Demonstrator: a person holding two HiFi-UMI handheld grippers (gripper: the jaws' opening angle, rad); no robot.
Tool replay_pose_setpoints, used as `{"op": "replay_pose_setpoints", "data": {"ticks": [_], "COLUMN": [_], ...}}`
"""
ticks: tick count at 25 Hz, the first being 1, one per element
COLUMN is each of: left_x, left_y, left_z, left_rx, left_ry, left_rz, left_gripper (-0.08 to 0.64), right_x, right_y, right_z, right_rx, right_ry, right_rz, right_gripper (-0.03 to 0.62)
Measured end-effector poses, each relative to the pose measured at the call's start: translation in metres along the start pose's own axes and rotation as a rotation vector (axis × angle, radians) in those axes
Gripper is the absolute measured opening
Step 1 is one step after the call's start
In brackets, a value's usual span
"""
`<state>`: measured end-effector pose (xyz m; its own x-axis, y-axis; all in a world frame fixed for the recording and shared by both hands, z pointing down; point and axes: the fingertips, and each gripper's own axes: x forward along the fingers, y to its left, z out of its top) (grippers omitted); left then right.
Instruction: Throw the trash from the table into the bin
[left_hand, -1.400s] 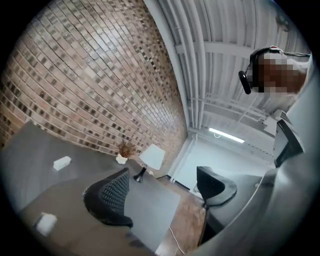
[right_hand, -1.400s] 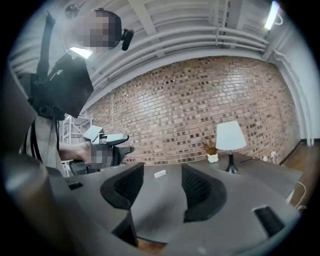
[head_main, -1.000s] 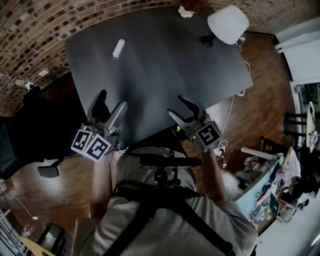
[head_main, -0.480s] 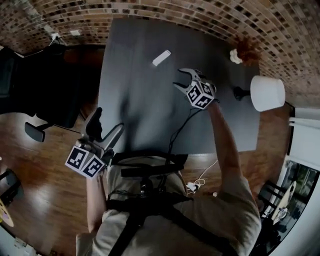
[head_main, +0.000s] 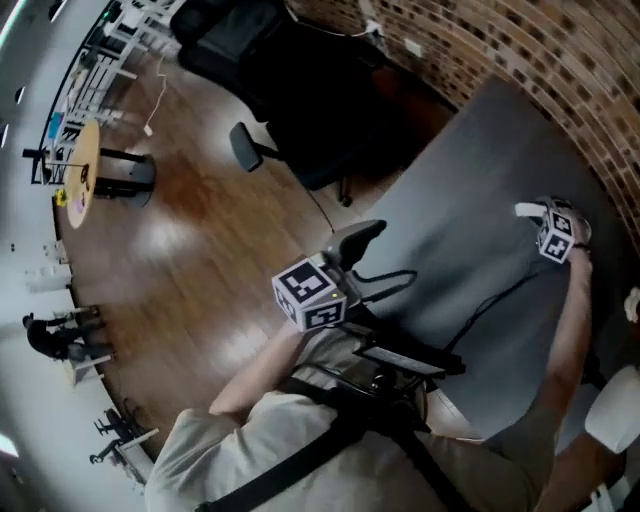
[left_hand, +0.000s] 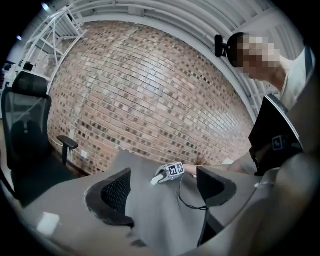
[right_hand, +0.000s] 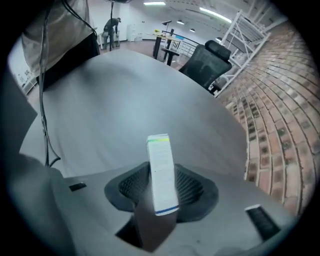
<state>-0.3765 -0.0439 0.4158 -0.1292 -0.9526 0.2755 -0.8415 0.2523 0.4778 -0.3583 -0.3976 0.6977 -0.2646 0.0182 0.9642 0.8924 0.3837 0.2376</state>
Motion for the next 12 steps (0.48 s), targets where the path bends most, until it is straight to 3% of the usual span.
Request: {"op": "replay_pose_setpoints", "data": {"ticks": [3, 5, 9, 12], "left_x": [-0.019, -0.032, -0.042, -0.027], "left_y": [-0.004, -0.002, 0.008, -0.004], "left_z": [0.005, 0.008, 0.026, 0.032], "left_rx": [0.007, 0.019, 0.031, 0.025], "left_ry": [-0.011, -0.015, -0.012, 0.07], "left_rz": [-0.074, -0.118, -0.261, -0.494], "left_gripper": [0.414, 0.414, 0.414, 0.414], "right_x": [-0.01, -0.025, -0.096, -0.183], "right_y": [0.031, 0.051, 0.088, 0.158], "right_z": [0.022, 0.057, 0.127, 0.162], "right_rx": [0.104, 0.253, 0.727, 1.118], "right_ry": [-0.019, -0.087, -0.329, -0.456], "right_rz": [0.013, -0.056, -0.275, -0.487], "right_gripper": [0.158, 0.158, 0.158, 0.158]}}
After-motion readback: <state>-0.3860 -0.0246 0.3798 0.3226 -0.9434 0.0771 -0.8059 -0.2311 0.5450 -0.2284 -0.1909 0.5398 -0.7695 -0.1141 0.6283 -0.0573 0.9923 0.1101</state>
